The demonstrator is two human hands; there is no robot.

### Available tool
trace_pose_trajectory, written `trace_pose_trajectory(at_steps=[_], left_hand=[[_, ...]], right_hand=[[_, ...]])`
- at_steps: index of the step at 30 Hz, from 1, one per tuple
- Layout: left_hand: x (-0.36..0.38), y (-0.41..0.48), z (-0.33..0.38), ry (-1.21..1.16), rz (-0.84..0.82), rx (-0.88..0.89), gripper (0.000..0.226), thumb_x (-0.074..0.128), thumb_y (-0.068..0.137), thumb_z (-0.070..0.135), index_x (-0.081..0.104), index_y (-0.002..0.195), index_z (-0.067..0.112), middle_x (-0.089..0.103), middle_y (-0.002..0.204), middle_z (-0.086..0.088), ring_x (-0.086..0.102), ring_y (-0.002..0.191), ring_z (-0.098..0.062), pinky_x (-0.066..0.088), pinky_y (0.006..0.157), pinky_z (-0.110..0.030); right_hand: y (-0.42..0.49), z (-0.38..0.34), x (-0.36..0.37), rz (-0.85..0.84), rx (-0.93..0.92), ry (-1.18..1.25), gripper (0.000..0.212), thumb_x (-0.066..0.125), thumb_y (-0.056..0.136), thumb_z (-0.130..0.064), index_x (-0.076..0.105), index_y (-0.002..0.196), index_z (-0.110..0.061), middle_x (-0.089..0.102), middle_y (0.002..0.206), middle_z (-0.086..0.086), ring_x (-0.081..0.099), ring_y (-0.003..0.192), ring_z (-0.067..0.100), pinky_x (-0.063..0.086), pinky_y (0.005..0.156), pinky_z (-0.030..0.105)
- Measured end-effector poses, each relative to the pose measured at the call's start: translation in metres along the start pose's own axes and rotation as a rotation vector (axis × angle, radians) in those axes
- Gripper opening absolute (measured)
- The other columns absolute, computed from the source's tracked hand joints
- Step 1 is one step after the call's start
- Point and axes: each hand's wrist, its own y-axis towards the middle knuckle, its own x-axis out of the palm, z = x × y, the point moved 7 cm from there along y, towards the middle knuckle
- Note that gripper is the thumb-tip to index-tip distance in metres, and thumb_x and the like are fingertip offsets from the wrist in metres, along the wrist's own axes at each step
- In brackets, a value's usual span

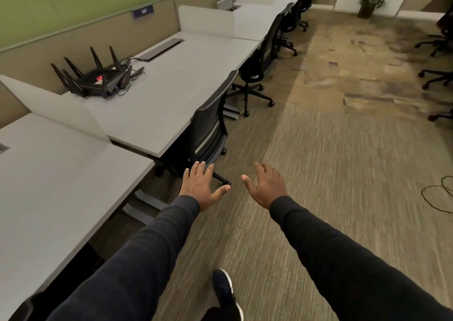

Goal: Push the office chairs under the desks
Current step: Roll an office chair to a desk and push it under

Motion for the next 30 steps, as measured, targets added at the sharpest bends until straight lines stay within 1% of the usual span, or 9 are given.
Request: trace_pose_trajectory(at_steps=[3,6,11,14,20,23,27,30], left_hand=[[-0.001,0.033,-0.002,-0.002,0.005,-0.005,0.113,0.010,0.072,0.092,0.018,0.159,0.019,0.017,0.165,-0.011,0.006,0.154,-0.029,0.005,0.123,-0.051],[-0.003,0.075,-0.009,-0.004,0.013,-0.022,0.108,0.015,0.076,0.089,0.018,0.159,0.020,0.017,0.166,-0.011,0.005,0.154,-0.029,0.005,0.123,-0.052],[-0.012,0.163,-0.026,0.009,0.047,-0.082,0.103,0.015,0.081,0.086,0.019,0.158,0.018,0.018,0.165,-0.011,0.006,0.154,-0.030,0.006,0.122,-0.052],[-0.020,0.215,-0.036,0.017,0.057,-0.103,0.097,0.021,0.086,0.083,0.021,0.158,0.017,0.020,0.164,-0.012,0.008,0.153,-0.030,0.010,0.124,-0.052],[-0.044,0.296,-0.050,0.054,0.101,-0.141,0.088,0.029,0.091,0.075,0.028,0.153,0.013,0.030,0.156,-0.014,0.020,0.147,-0.032,0.019,0.119,-0.052],[-0.049,0.328,-0.058,0.025,0.101,-0.175,0.090,0.033,0.090,0.076,0.026,0.154,0.013,0.027,0.158,-0.013,0.017,0.148,-0.032,0.016,0.120,-0.053],[-0.045,0.364,-0.068,-0.008,0.089,-0.238,0.092,0.030,0.088,0.080,0.029,0.152,0.014,0.031,0.155,-0.013,0.022,0.145,-0.032,0.021,0.118,-0.054],[-0.038,0.391,-0.076,-0.059,0.099,-0.340,0.090,0.028,0.086,0.081,0.036,0.147,0.015,0.040,0.148,-0.012,0.030,0.140,-0.032,0.028,0.113,-0.054]], right_hand=[[0.033,0.003,0.001,0.008,-0.017,0.000,0.075,0.033,0.095,-0.068,0.037,0.151,-0.018,0.047,0.145,0.010,0.047,0.129,0.029,0.039,0.105,0.045],[0.075,0.002,0.002,0.009,-0.048,-0.007,0.074,0.033,0.095,-0.068,0.037,0.150,-0.019,0.047,0.143,0.008,0.047,0.127,0.027,0.040,0.104,0.044],[0.161,-0.005,0.004,-0.019,-0.116,-0.036,0.073,0.035,0.097,-0.066,0.034,0.152,-0.018,0.042,0.150,0.011,0.042,0.134,0.029,0.038,0.108,0.047],[0.214,-0.007,0.004,-0.044,-0.134,-0.059,0.073,0.035,0.097,-0.066,0.034,0.153,-0.018,0.041,0.150,0.011,0.041,0.135,0.029,0.038,0.108,0.048],[0.296,0.002,0.001,-0.040,-0.149,-0.046,0.072,0.037,0.097,-0.065,0.035,0.152,-0.018,0.042,0.149,0.011,0.043,0.132,0.030,0.039,0.106,0.048],[0.336,0.000,-0.001,-0.042,-0.179,-0.061,0.072,0.036,0.098,-0.065,0.035,0.152,-0.018,0.042,0.150,0.011,0.043,0.132,0.029,0.039,0.105,0.047],[0.391,-0.002,0.001,-0.063,-0.220,-0.046,0.071,0.037,0.098,-0.063,0.035,0.152,-0.017,0.041,0.151,0.012,0.041,0.135,0.031,0.038,0.107,0.050],[0.434,0.000,0.002,-0.077,-0.268,-0.047,0.071,0.036,0.098,-0.063,0.034,0.152,-0.018,0.040,0.152,0.013,0.040,0.135,0.032,0.037,0.108,0.050]])
